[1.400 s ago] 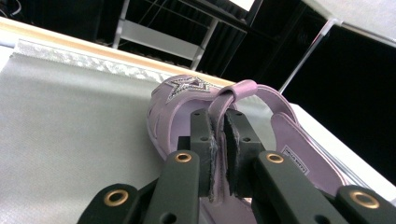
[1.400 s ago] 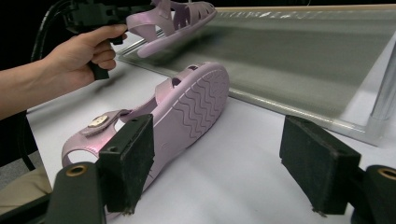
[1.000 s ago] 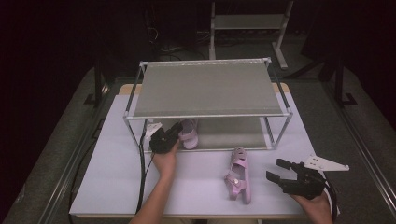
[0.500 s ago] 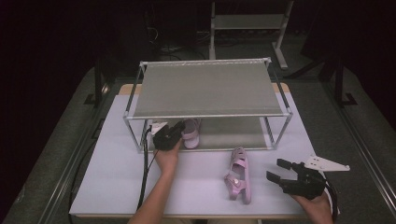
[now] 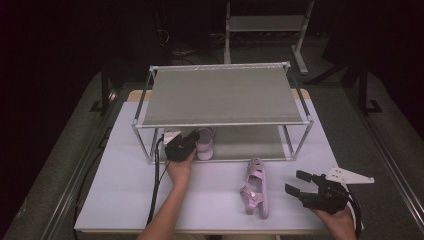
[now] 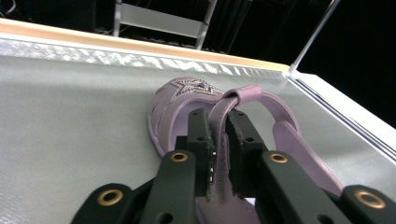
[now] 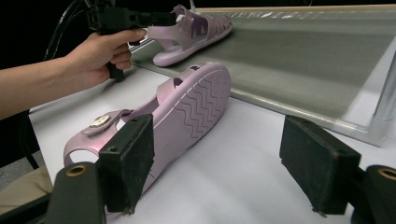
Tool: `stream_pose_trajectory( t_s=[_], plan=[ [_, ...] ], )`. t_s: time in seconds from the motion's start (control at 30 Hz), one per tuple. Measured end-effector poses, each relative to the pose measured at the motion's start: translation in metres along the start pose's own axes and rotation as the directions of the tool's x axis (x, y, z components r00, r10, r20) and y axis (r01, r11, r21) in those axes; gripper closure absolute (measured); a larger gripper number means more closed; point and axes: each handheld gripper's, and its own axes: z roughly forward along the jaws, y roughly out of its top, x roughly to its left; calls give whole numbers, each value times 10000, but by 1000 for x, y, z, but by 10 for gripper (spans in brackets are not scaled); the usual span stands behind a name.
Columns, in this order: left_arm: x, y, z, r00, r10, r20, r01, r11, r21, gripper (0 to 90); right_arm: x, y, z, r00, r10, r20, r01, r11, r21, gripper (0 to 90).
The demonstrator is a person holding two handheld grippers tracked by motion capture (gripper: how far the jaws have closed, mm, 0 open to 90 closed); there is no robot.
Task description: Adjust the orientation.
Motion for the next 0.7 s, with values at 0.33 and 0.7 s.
stream_pose_trajectory(
  t_s=[0.33,0.7],
  plan=[
    [-5,5,-9,9976,-546,433,569,9969,-540,685,1,0,1,10000,-45,-37,45,10000,57,259],
    [-11,-5,-31,9904,-933,1015,1009,9922,-727,676,7,2,3,9997,-208,-143,208,9998,22,261]
  ],
)
